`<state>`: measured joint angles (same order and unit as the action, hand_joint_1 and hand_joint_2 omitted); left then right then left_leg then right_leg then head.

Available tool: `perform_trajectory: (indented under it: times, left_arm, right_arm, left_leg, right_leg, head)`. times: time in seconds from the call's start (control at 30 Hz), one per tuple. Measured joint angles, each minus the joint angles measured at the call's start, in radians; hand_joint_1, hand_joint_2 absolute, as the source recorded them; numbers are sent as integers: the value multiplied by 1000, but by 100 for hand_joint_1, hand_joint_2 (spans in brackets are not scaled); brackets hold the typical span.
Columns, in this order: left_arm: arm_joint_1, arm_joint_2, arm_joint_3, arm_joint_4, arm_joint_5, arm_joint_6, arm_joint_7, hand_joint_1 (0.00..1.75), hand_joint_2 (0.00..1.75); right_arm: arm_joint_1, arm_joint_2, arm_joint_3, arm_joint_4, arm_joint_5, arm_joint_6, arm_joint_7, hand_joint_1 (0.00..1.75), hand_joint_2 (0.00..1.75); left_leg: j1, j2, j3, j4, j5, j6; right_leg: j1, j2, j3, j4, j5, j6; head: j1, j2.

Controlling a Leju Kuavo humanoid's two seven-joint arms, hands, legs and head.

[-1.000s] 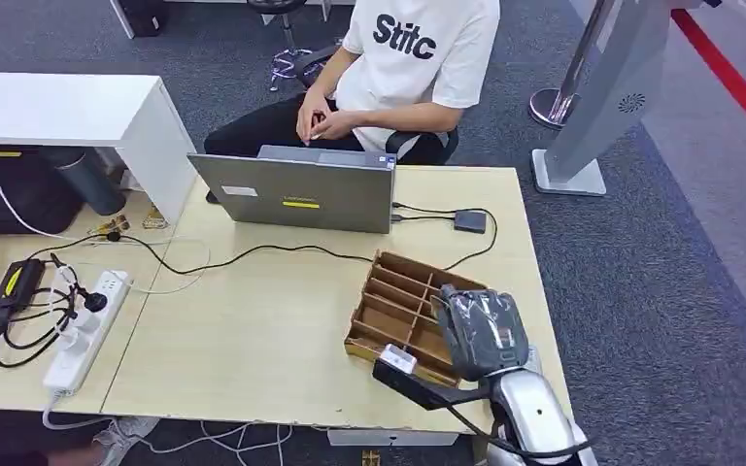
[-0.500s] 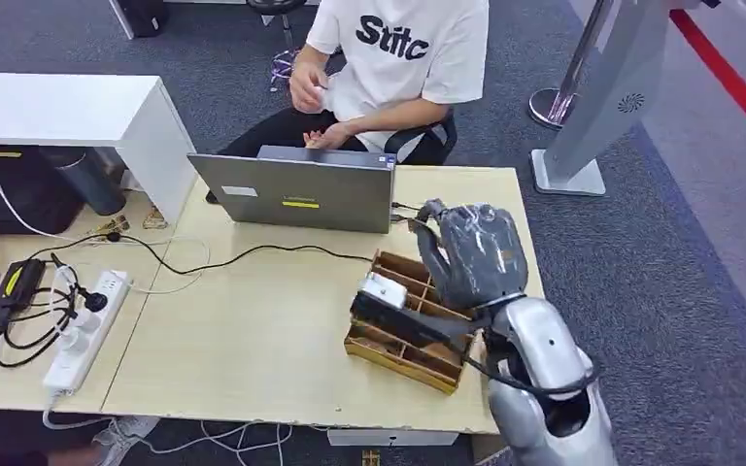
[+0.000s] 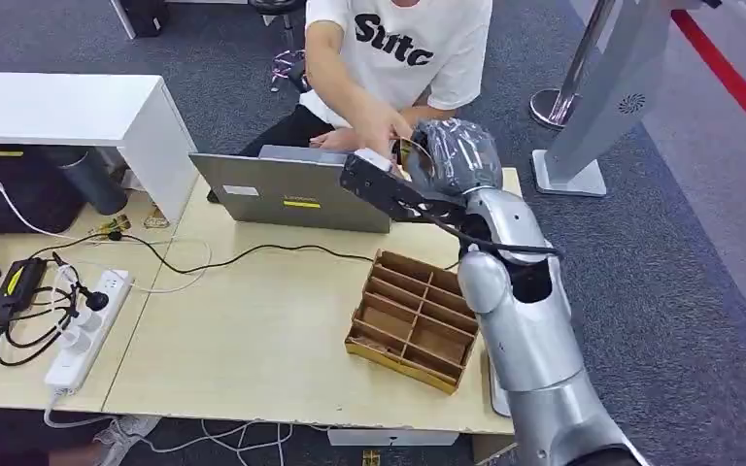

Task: Pass the card to the sensor for recognition and then transmit it.

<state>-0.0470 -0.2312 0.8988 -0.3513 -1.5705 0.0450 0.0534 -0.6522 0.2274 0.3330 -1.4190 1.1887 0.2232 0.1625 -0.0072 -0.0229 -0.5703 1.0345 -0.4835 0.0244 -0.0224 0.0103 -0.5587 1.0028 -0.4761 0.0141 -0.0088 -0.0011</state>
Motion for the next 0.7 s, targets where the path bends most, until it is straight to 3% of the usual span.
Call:
perform_trajectory:
  times: [0.47,0.5,0.57,0.7]
  left_arm:
    - [-4,3,-17,13,0,0,0,0,175]
    - [-4,3,-18,13,0,0,0,0,175]
    - [-4,3,-21,15,0,0,0,0,175]
    - [-5,8,-21,18,0,0,-10,0,175]
  right_arm:
    - [-28,18,-19,85,0,-6,-4,175,175]
    - [-28,20,-19,88,-1,-8,-11,152,175]
    - [-27,24,-21,92,-40,-5,-41,0,175]
    - [-20,61,-61,109,-293,42,-102,0,175]
  left_leg:
    - [0,-1,-1,0,0,0]
    - [0,-1,-1,0,0,0]
    - [0,-1,-1,0,0,0]
    - [0,1,-2,0,0,0]
  right_leg:
    - [0,0,-1,0,0,0]
    - [0,-1,-1,0,0,0]
    - [0,0,-1,0,0,0]
    - [0,1,-3,0,0,0]
  head:
    - [0,0]
    - [0,0]
    - [0,0]
    - [0,0]
